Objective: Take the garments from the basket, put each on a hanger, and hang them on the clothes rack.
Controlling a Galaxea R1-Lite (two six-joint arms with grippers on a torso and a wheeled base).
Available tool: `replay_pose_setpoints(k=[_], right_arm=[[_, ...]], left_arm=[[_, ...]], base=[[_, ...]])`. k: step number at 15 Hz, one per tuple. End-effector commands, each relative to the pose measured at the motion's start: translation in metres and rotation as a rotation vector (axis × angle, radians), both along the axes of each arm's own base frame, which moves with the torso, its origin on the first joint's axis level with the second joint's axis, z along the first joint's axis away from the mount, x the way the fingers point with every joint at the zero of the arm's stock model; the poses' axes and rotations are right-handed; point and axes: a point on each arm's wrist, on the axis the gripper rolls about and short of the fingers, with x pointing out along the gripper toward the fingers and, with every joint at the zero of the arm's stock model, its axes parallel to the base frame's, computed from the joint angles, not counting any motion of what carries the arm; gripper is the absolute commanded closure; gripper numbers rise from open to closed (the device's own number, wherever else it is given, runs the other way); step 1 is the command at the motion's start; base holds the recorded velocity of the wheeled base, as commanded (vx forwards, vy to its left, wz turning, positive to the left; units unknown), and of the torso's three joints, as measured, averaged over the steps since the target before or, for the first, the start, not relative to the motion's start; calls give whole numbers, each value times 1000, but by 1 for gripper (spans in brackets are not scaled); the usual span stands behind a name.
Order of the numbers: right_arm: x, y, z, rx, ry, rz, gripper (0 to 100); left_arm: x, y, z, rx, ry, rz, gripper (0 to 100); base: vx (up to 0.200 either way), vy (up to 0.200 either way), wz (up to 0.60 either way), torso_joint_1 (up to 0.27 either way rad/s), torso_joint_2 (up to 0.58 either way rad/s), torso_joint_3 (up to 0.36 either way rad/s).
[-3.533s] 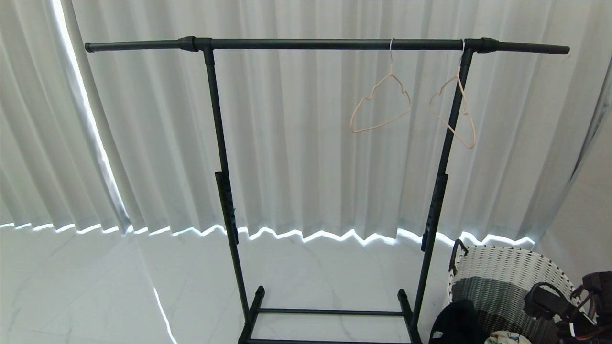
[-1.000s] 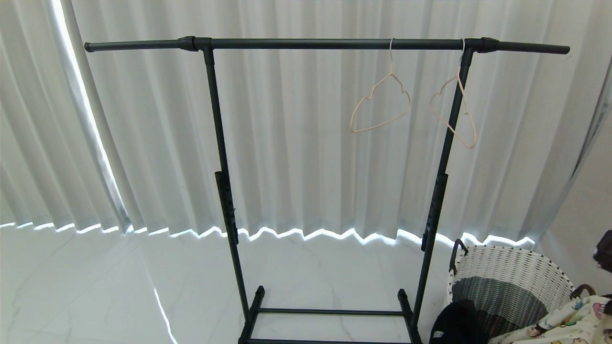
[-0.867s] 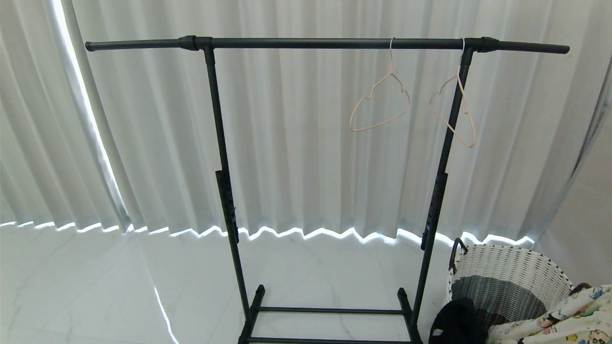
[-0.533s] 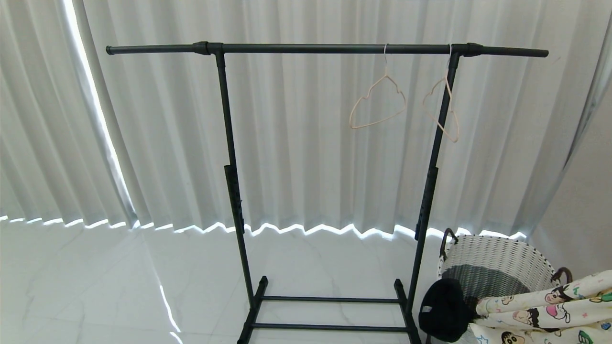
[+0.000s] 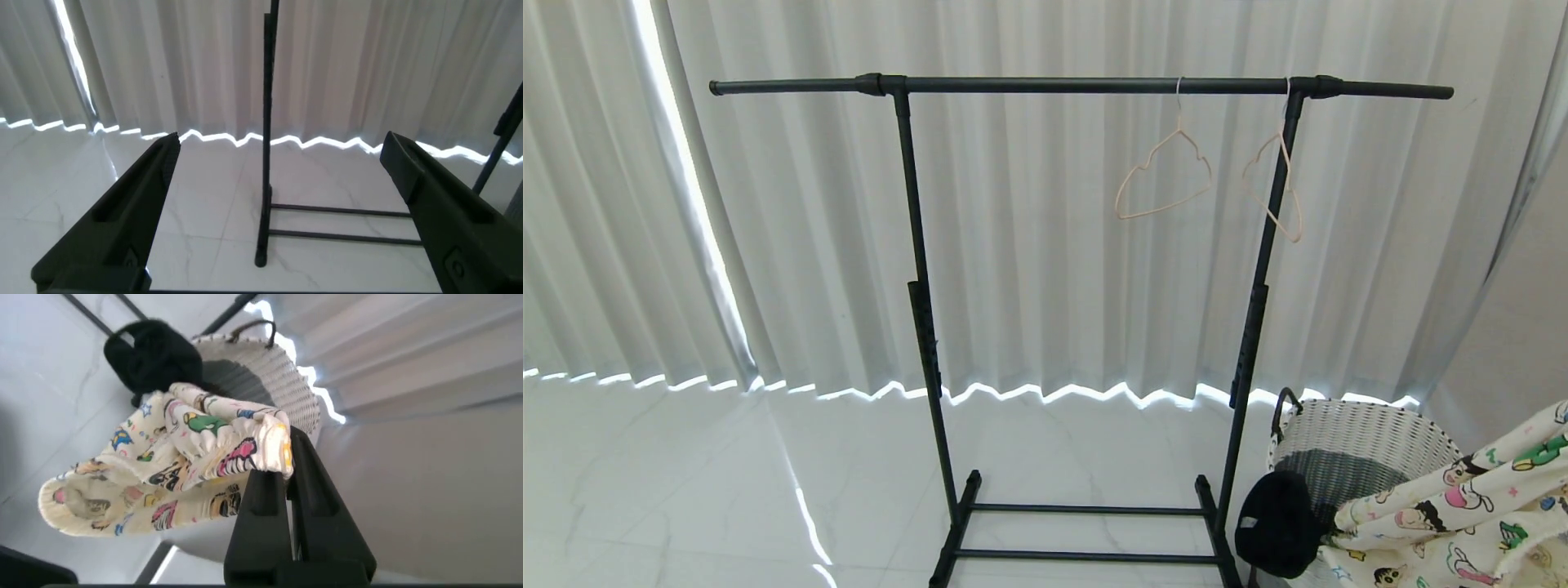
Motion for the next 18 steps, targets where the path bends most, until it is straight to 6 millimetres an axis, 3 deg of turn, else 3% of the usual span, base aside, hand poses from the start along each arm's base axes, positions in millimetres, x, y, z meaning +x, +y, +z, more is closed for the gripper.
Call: replay_pose_setpoints(k=[1, 4, 7, 9, 12, 15, 18], right_arm=[[26, 7, 20, 5, 35, 51, 100], [33, 19, 50, 62, 19, 94, 100], [32, 25, 69, 85, 15, 128, 100], [29, 25, 76, 97, 16, 129, 100], [37, 31, 88, 136, 0, 152, 100], [50, 57, 78, 182, 91, 249, 100], [62, 97, 56, 219, 241, 340, 100]], left_arm=[[0, 0, 0, 1, 3, 1, 0], [0, 0, 0, -9, 0, 1, 0], [0, 0, 2, -12, -20, 0, 0], [-7, 0, 34, -69, -146, -37, 0], [-10, 1, 91, -76, -203, -126, 0], [16, -3, 130, -73, -108, -296, 0], [45, -11, 139, -31, 8, -508, 0]], base=[[0, 0, 0, 0, 0, 0], [0, 0, 0, 0, 0, 0], [0, 0, 0, 0, 0, 0], [0, 0, 0, 0, 0, 0], [0, 0, 0, 0, 0, 0], [0, 0, 0, 0, 0, 0], [0, 0, 0, 0, 0, 0]])
